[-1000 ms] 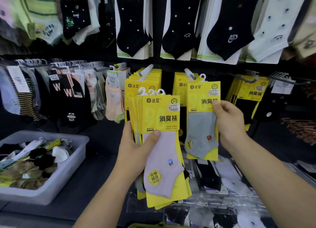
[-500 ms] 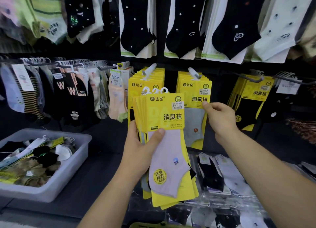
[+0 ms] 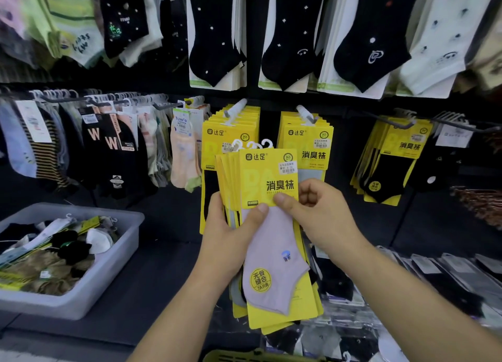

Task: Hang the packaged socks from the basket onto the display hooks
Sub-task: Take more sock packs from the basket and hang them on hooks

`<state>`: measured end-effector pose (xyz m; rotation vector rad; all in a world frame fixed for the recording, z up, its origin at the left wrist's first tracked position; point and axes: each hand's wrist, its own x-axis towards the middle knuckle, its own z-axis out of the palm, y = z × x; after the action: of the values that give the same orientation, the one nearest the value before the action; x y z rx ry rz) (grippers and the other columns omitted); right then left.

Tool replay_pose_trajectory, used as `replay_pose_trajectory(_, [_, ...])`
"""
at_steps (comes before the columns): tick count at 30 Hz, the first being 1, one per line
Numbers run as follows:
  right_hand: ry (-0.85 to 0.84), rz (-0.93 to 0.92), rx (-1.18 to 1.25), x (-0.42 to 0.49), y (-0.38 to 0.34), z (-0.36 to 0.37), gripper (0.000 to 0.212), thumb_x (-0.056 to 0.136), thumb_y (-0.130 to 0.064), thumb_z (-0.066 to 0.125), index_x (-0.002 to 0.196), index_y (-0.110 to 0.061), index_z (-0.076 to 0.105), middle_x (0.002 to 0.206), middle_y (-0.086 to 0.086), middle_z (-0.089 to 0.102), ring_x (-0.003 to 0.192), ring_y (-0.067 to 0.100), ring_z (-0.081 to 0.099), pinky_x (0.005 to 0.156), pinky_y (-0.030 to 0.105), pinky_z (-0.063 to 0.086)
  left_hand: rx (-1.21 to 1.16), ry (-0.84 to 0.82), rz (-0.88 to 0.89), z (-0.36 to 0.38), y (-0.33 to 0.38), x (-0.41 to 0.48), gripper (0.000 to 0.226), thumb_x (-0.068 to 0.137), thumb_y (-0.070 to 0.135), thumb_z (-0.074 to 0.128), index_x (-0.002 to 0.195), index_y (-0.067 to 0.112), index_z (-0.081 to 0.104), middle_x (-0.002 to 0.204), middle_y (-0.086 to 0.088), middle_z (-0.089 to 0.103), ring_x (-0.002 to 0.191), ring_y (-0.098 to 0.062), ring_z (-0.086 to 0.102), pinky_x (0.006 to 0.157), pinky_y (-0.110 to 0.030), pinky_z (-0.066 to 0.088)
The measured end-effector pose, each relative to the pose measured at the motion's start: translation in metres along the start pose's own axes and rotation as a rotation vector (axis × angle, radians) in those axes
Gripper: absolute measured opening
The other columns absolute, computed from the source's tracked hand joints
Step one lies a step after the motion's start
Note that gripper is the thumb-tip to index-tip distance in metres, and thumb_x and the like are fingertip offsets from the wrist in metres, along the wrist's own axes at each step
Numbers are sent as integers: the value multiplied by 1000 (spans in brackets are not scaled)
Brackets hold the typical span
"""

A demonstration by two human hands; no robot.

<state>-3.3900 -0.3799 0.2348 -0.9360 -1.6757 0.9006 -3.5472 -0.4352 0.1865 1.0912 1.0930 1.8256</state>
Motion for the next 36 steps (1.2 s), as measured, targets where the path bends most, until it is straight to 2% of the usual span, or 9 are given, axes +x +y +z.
replay_pose_trajectory(2, [-3, -3, 21, 0, 3, -2, 19, 82, -28, 80, 81, -13, 70, 61, -13, 63, 56, 1, 53, 52, 16, 41, -3, -12, 8, 0, 1, 0, 53, 75, 42, 84, 119, 25, 59, 106, 11, 80, 99, -11, 79, 73, -21, 61])
replay_pose_trajectory(4, [-7, 27, 69, -1, 6, -4, 16, 84, -27, 79, 84, -13, 71, 67, -10, 70, 61, 1, 61, 56, 16, 46, -6, -33, 11, 1, 1, 0, 54, 73, 46, 79, 120, 27, 58, 107, 15, 80, 100, -8, 78, 74, -19, 61])
replay_pose_trajectory(10, [51, 131, 241, 0, 15, -10, 17, 92, -29, 70, 87, -12, 70, 93, 10, 75, 85, 23, 70, 76, 40, 56, 32, -54, 20, -1, 1, 1, 60, 79, 56, 84, 129, 36, 58, 124, 14, 76, 117, -8, 73, 88, -24, 61])
replay_pose_trajectory(16, [183, 65, 349, 8, 9, -22, 17, 98, -26, 61, 88, -22, 74, 97, 7, 77, 89, 24, 72, 84, 45, 57, 76, -47, 12, -8, 0, 2, 48, 88, 47, 78, 131, 36, 61, 125, 12, 77, 118, -9, 73, 99, -35, 54])
replay_pose_trajectory(20, [277, -11, 337, 17, 6, -39, 25, 101, -26, 58, 82, -30, 74, 91, -1, 77, 82, 14, 73, 72, 33, 60, 83, -27, 15, -10, 1, 2, 51, 85, 46, 77, 131, 31, 62, 121, 11, 79, 113, -9, 75, 88, -24, 60])
replay_pose_trajectory(23, [309, -37, 312, 25, 7, -50, 23, 101, -26, 58, 83, -27, 73, 89, -4, 78, 79, 10, 74, 63, 22, 56, 91, -6, 14, -12, 1, 3, 51, 82, 45, 75, 129, 29, 63, 117, 12, 79, 108, -7, 76, 81, -15, 58])
replay_pose_trajectory(31, [255, -22, 108, 49, 19, -56, 15, 100, -29, 59, 96, -22, 72, 87, -8, 77, 83, 9, 74, 64, 18, 55, 102, 2, 9, -16, 4, 4, 49, 81, 50, 75, 125, 34, 64, 118, 13, 79, 109, -7, 76, 83, -20, 60])
replay_pose_trajectory(34, [252, 20, 78, 57, 22, -53, 16, 99, -30, 60, 92, -22, 72, 87, -6, 77, 86, 15, 74, 72, 30, 58, 100, 1, -2, -15, 3, 4, 51, 80, 50, 75, 127, 34, 63, 120, 12, 79, 111, -9, 76, 91, -28, 58])
replay_pose_trajectory(36, [248, 61, 77, 62, 26, -50, 17, 98, -30, 62, 90, -21, 73, 89, -1, 77, 92, 23, 73, 82, 40, 59, 102, -2, -4, -14, 4, 5, 52, 81, 50, 75, 128, 34, 63, 121, 11, 78, 111, -9, 75, 88, -24, 60])
